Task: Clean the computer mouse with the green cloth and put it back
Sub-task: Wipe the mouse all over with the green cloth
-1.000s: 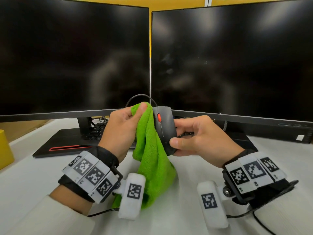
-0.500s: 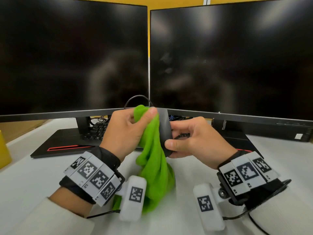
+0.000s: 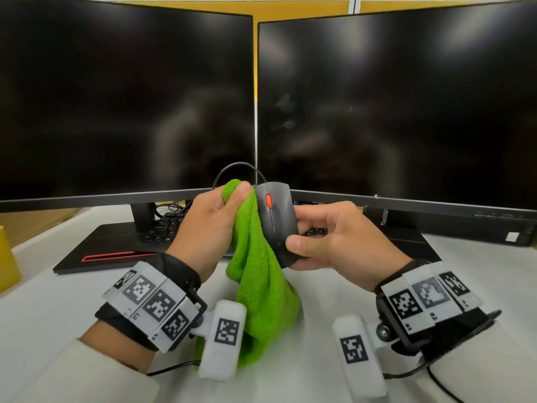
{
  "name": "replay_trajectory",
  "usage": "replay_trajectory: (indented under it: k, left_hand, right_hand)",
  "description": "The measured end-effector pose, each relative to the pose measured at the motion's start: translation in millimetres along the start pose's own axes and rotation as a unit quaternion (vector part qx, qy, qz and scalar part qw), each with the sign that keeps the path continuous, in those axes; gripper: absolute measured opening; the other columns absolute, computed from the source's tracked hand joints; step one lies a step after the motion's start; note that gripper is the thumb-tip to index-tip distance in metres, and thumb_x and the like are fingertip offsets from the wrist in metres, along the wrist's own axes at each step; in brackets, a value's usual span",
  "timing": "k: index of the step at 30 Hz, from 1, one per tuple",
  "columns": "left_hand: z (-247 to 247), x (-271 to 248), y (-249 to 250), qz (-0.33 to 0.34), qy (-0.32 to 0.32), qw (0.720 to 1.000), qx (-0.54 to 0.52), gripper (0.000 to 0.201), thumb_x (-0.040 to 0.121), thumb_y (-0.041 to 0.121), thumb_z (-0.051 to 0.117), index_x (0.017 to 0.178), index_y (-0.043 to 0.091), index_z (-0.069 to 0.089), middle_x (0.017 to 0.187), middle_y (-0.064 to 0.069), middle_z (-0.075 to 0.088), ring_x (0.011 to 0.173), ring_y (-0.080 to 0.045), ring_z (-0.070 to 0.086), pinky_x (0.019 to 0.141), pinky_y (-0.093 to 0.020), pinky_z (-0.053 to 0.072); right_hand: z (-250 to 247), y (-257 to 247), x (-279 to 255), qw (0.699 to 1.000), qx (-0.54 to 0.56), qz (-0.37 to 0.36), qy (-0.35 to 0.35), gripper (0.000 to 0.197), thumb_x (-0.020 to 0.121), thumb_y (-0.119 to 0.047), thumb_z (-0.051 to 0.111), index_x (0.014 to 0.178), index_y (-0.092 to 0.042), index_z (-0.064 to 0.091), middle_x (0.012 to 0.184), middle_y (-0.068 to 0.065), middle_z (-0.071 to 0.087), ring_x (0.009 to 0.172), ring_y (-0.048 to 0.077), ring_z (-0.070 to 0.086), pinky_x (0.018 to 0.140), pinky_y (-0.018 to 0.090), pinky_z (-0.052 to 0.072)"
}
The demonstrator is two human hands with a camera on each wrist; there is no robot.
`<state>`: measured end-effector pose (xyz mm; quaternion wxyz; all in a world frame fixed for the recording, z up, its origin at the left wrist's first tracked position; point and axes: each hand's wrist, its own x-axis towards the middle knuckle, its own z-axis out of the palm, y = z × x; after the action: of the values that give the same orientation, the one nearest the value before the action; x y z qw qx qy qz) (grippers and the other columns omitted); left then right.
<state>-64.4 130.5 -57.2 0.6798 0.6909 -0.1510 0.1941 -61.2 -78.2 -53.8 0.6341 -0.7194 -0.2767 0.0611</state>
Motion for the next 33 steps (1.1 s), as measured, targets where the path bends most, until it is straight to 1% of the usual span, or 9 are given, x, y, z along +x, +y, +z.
replay_trajectory:
  k: [2,4,7,11,14,18,25,29,33]
  left_hand:
    - [3,0,-1,-0.032,0.018,0.999,-0.024,0.038,0.107,0.035,0.054,0.089,0.011,0.077,0.09,-0.022,0.072,0.087,-0.035,0.069,0.101,-0.066,0.051]
    - [5,0,-4,-0.054,-0.008,0.998,-0.036,0.038,0.107,0.038,0.054,0.107,0.008,0.076,0.11,-0.024,0.077,0.107,-0.044,0.073,0.106,-0.066,0.05]
    - [11,-4,-8,-0.077,-0.107,0.991,-0.035,0.039,0.104,0.037,0.059,0.134,0.013,0.066,0.126,-0.016,0.075,0.121,-0.038,0.07,0.108,-0.062,0.051]
    - [14,-6,-15,-0.045,-0.162,0.986,0.007,0.052,0.091,0.023,0.067,0.142,0.014,0.056,0.133,-0.012,0.072,0.127,-0.032,0.067,0.108,-0.058,0.053]
    - [12,-6,-17,-0.019,-0.139,0.989,0.037,0.05,0.09,0.017,0.072,0.137,0.011,0.059,0.126,-0.013,0.075,0.121,-0.031,0.07,0.104,-0.057,0.056]
    - [6,-4,-17,0.0,-0.138,0.988,0.069,0.044,0.091,0.008,0.077,0.132,0.011,0.063,0.118,-0.012,0.078,0.114,-0.028,0.074,0.099,-0.053,0.06]
    - [2,0,-15,0.021,-0.143,0.985,0.096,0.055,0.075,0.007,0.086,0.125,0.01,0.065,0.113,-0.01,0.08,0.108,-0.028,0.077,0.095,-0.054,0.061]
    - [-2,2,-17,0.027,-0.131,0.981,0.138,0.045,0.08,-0.005,0.085,0.119,0.011,0.067,0.107,-0.008,0.081,0.102,-0.023,0.078,0.093,-0.047,0.062]
    - [-7,7,-25,0.052,-0.072,0.973,0.212,0.02,0.081,0.025,0.079,0.099,0.019,0.076,0.095,-0.001,0.081,0.095,-0.024,0.077,0.089,-0.051,0.061]
  right_hand:
    - [1,1,1,1.0,0.006,-0.001,0.007,0.04,0.091,0.009,0.067,0.122,-0.013,0.076,0.093,0.014,0.071,0.101,0.037,0.076,0.088,0.05,0.063]
    - [2,2,3,1.0,0.02,-0.001,0.019,0.038,0.093,0.009,0.065,0.122,-0.014,0.076,0.096,0.015,0.07,0.104,0.037,0.075,0.086,0.046,0.064]
    - [0,3,4,0.998,0.042,-0.003,0.052,0.035,0.095,0.006,0.064,0.118,-0.016,0.077,0.095,0.018,0.065,0.101,0.033,0.076,0.083,0.041,0.064]
    - [-2,3,6,0.995,0.064,-0.008,0.074,0.032,0.099,0.001,0.061,0.123,-0.013,0.074,0.1,0.016,0.077,0.096,0.024,0.076,0.083,0.038,0.063]
    - [-1,2,8,0.994,0.078,-0.009,0.075,0.033,0.099,0.001,0.06,0.127,-0.013,0.072,0.117,0.024,0.073,0.102,0.024,0.075,0.081,0.035,0.062]
    - [-2,4,9,0.992,0.099,-0.005,0.075,0.037,0.098,0.003,0.06,0.13,-0.013,0.069,0.106,0.015,0.076,0.1,0.024,0.075,0.081,0.034,0.062]
    - [-2,3,7,0.99,0.126,0.0,0.062,0.038,0.098,0.004,0.058,0.133,-0.009,0.067,0.113,0.022,0.076,0.11,0.036,0.073,0.096,0.05,0.06]
    - [-3,2,8,0.986,0.157,-0.001,0.061,0.035,0.099,0.003,0.056,0.131,-0.006,0.067,0.113,0.023,0.074,0.094,0.024,0.075,0.092,0.044,0.062]
    - [-7,-1,7,0.984,0.167,-0.003,0.063,0.034,0.1,0.0,0.055,0.13,-0.007,0.068,0.119,0.02,0.076,0.105,0.028,0.076,0.09,0.04,0.063]
